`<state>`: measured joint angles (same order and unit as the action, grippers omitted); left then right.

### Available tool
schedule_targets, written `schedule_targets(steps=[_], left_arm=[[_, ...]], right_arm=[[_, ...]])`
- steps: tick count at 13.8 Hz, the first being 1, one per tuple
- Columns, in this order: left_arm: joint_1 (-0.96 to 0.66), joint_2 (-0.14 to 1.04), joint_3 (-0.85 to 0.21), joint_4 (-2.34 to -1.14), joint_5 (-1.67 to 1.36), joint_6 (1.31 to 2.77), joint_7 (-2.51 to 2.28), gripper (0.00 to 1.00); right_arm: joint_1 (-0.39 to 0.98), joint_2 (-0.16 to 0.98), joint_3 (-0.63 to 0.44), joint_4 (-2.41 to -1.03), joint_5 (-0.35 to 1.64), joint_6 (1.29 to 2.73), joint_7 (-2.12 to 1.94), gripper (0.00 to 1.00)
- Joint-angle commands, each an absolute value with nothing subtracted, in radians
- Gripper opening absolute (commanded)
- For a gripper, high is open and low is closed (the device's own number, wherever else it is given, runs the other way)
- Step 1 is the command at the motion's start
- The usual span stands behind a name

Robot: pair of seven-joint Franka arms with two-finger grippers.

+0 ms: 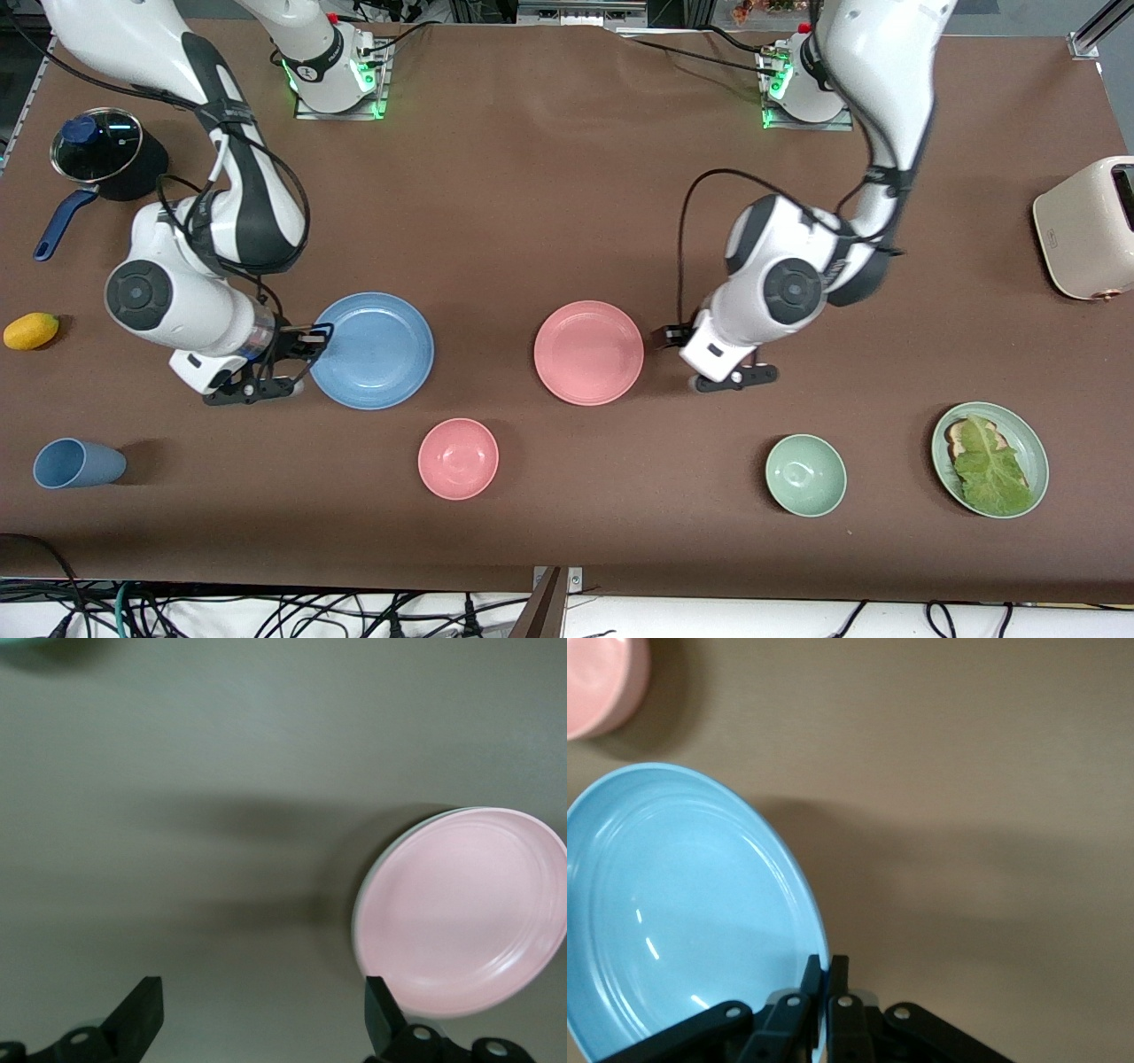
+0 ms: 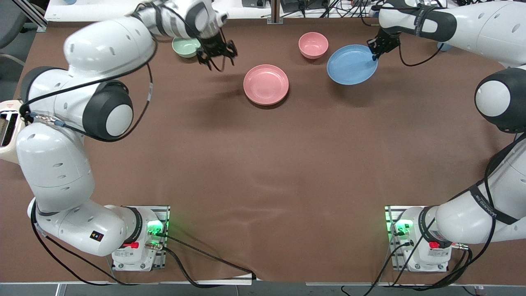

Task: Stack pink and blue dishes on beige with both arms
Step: 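Carry the blue plate onto the pink plate while the left gripper returns, then lower the blue plate onto the stack and open the right gripper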

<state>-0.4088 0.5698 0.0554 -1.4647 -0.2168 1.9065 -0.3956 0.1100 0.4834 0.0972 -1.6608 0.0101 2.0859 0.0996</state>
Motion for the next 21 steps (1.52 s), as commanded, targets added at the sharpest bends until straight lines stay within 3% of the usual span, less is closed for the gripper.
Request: schedule_targets(steps=[1,4,9,12,17,21], left_arm=[[-0.342,0.525,0.089,-1.417,-0.189,1.783,-0.194,1.00],[-0.241,0.471,0.104,-1.419,-0.186,1.708,-0.057,1.00],[-0.219,0.335,0.117,-1.417,-0.002,1.635,-0.049,1.00],[-0.169,0.252,0.118,-1.417,-0.008,1.625,-0.048,1.00],[-0.149,0.160,0.118,-1.433,-0.008,1.507,-0.041,1.00],[-0.141,0.137,0.115,-1.428,-0.035,1.503,-0.046,1.00]], right_arm=[[0.106,0.469,0.181,-1.649,0.015,2.063,0.265,0.00],[0.132,0.471,0.281,-1.649,0.008,2.065,0.538,0.00],[0.288,0.514,0.281,-1.641,0.002,2.166,0.837,0.00],[0.373,0.595,0.278,-1.579,-0.002,2.244,0.993,0.00],[0.437,0.681,0.276,-1.520,-0.055,2.306,1.137,0.00],[0.462,0.729,0.276,-1.508,-0.100,2.374,1.219,0.00]])
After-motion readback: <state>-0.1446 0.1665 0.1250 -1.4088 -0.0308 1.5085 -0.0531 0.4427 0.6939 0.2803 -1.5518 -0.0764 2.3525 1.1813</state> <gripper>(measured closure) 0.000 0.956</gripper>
